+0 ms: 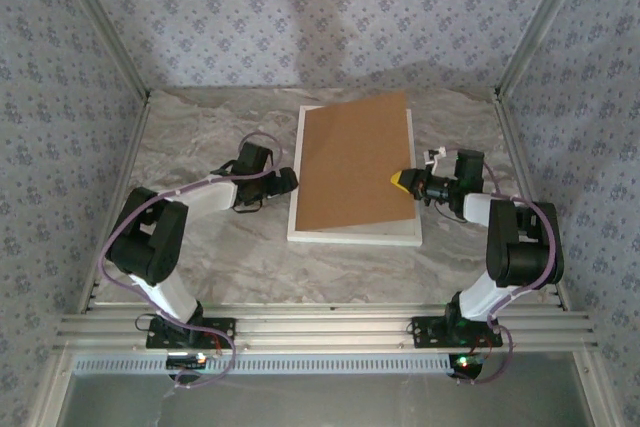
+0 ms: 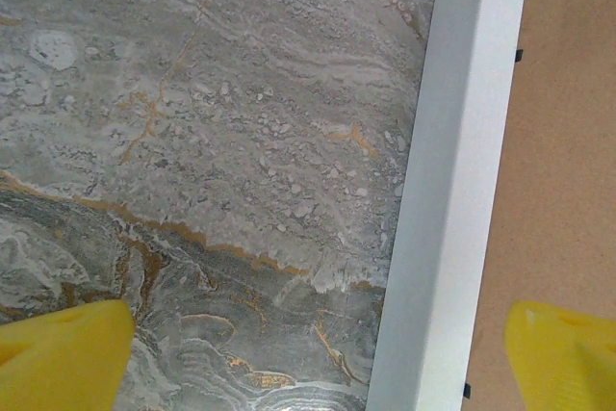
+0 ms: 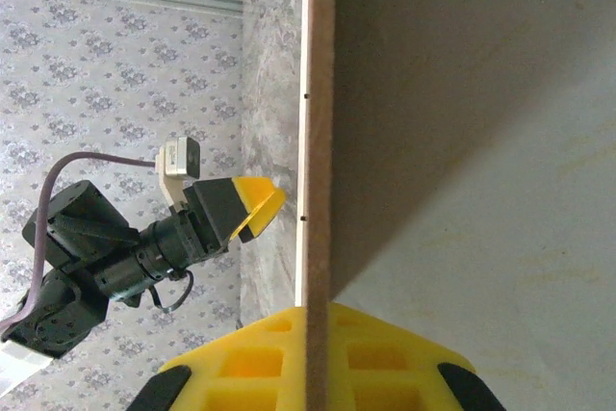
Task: Put the photo into the frame
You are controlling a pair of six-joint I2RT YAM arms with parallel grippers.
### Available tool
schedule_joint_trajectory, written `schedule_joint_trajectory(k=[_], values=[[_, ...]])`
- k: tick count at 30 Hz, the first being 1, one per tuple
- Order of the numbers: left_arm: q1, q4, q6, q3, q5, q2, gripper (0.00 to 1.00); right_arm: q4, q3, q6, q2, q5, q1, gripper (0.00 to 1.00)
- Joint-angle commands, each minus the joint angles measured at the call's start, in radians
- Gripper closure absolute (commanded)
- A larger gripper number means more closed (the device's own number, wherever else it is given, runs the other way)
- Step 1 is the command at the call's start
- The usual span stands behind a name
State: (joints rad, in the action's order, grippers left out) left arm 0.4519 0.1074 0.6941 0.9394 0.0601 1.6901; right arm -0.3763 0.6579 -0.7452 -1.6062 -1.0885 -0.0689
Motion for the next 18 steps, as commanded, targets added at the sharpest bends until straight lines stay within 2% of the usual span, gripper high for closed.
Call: schedule_joint_trajectory(k=[1, 5, 12, 18], values=[[0.007, -0.016, 0.014, 0.001, 0.015, 0.011, 0.02, -0.059, -0.005, 0.017, -0.002, -0.006, 0.019, 1.00], [0.008, -0.032, 0.018, 0.004, 0.030, 0.019, 0.02, -0.048, -0.007, 0.015, -0.009, 0.011, 0.032, 1.00], [0.016, -0.066, 0.010, 0.010, 0.071, 0.038, 0.12, 0.010, 0.008, 0.034, -0.024, 0.055, 0.032, 1.00], [0.043, -0.011, -0.044, 0.065, 0.081, 0.073, 0.11, 0.139, 0.039, 0.104, -0.020, 0.122, 0.026, 0.94]])
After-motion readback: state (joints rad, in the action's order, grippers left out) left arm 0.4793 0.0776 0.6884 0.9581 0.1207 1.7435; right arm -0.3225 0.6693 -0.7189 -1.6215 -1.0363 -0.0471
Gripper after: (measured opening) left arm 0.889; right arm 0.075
